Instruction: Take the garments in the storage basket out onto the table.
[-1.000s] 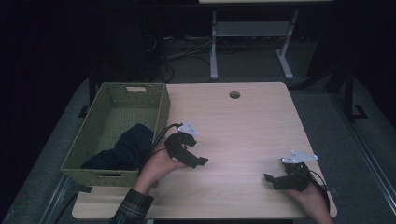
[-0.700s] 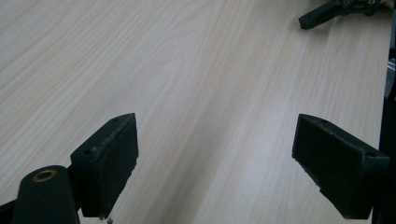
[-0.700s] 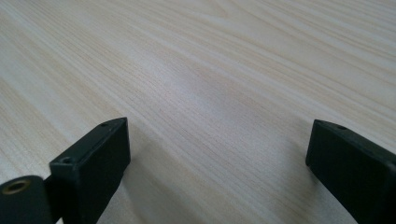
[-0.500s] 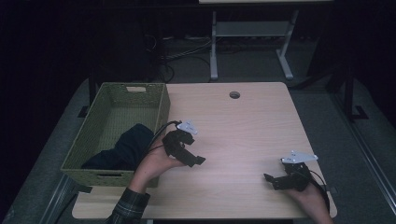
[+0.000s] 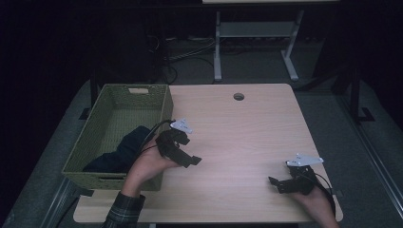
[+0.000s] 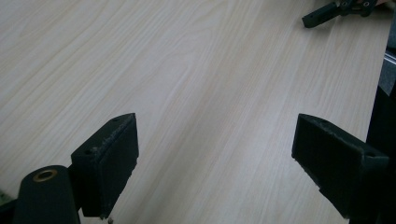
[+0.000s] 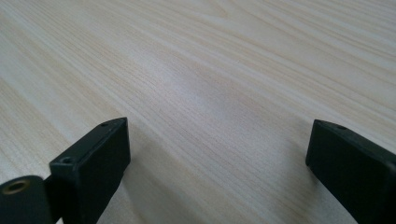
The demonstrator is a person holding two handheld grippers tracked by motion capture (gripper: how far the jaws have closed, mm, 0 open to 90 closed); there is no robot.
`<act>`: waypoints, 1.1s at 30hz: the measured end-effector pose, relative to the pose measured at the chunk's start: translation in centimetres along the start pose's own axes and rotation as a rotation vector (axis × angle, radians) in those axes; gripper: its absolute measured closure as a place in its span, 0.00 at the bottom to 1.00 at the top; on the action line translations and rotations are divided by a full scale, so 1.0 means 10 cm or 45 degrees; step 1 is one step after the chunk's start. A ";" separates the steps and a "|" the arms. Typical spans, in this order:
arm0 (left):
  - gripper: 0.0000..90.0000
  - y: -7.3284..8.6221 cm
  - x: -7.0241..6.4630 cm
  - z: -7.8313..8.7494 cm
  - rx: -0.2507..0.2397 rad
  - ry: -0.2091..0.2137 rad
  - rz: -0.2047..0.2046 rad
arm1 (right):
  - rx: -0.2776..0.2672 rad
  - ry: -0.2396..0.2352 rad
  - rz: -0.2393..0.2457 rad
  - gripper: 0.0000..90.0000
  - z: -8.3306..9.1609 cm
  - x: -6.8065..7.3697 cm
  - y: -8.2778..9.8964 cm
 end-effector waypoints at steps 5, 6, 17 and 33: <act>0.16 0.02 0.02 0.10 0.001 -0.012 0.013 | 0.000 -0.003 -0.002 0.07 0.00 0.00 0.00; 0.16 0.02 0.02 0.12 0.002 -0.015 0.015 | 0.001 -0.002 0.000 0.07 0.00 0.00 0.00; 0.16 0.06 0.08 0.33 -0.014 -0.058 0.039 | 0.001 -0.002 -0.002 0.07 0.00 0.00 0.00; 0.16 0.15 0.18 0.60 -0.047 -0.120 0.091 | 0.000 -0.002 -0.003 0.07 0.00 0.00 0.00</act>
Point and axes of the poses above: each handheld gripper's, and its own axes: z roughly backward along the jaws, y roughly out of its underside, x roughly to its left, the point moved 7 cm from there along -z, roughly forward along the jaws, and after that the axes turned 3 degrees about y, right-handed, at the moved point
